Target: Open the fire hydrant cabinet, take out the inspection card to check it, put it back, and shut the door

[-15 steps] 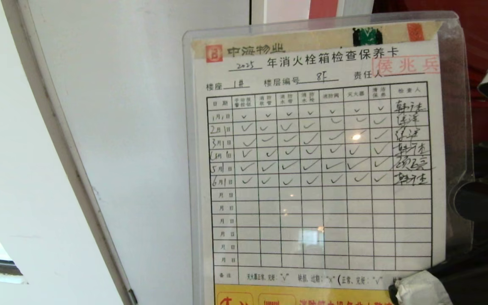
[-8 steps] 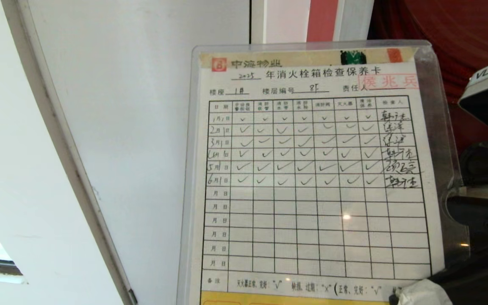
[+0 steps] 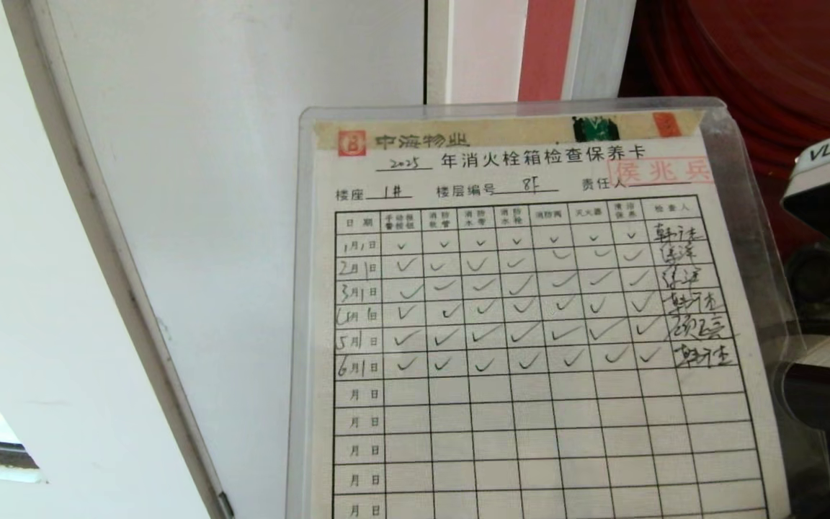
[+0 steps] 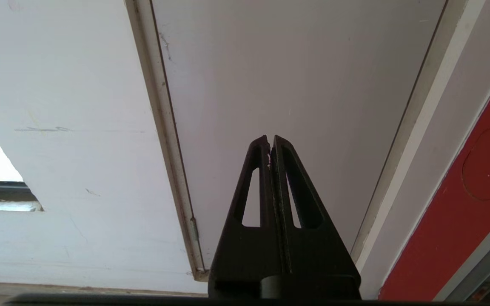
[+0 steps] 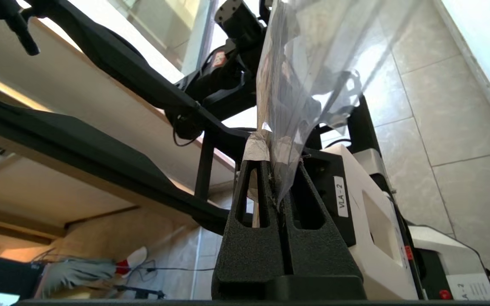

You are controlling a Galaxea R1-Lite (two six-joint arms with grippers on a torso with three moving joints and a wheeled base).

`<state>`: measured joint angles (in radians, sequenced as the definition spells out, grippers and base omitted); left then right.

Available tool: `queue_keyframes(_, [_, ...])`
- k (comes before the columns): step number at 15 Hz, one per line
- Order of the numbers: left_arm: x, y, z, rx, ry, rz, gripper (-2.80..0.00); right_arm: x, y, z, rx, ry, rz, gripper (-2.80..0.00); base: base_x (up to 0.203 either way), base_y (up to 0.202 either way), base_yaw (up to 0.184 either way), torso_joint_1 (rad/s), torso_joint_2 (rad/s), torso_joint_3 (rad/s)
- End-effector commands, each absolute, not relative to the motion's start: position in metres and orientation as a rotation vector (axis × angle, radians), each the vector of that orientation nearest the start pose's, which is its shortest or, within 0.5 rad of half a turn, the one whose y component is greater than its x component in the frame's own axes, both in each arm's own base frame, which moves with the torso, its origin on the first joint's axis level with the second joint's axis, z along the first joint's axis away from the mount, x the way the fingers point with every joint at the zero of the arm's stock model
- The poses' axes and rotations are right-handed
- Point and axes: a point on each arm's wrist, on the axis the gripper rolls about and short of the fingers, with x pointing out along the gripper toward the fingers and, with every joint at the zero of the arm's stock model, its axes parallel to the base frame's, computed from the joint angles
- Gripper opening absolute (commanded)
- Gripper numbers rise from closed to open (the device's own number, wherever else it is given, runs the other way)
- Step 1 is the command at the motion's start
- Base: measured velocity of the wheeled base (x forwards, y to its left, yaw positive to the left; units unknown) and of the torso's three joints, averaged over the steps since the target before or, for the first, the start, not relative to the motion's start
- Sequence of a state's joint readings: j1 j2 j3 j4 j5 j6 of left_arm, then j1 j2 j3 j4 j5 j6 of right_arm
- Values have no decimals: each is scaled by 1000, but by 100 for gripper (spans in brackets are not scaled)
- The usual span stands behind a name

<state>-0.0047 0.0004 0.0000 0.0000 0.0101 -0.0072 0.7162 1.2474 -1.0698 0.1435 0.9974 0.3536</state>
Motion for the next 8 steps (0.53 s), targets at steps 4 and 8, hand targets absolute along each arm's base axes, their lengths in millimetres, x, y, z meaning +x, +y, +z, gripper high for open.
queue_keyframes(4, [-23, 0, 76, -8, 1, 6, -280, 125, 135, 297, 309, 655, 1633, -280, 0, 0, 0, 0, 0, 0])
queue_keyframes(8, [-23, 0, 75, -8, 0, 6, -280, 129, 142, 301, 273, 618, 1657, -280, 0, 0, 0, 0, 0, 0])
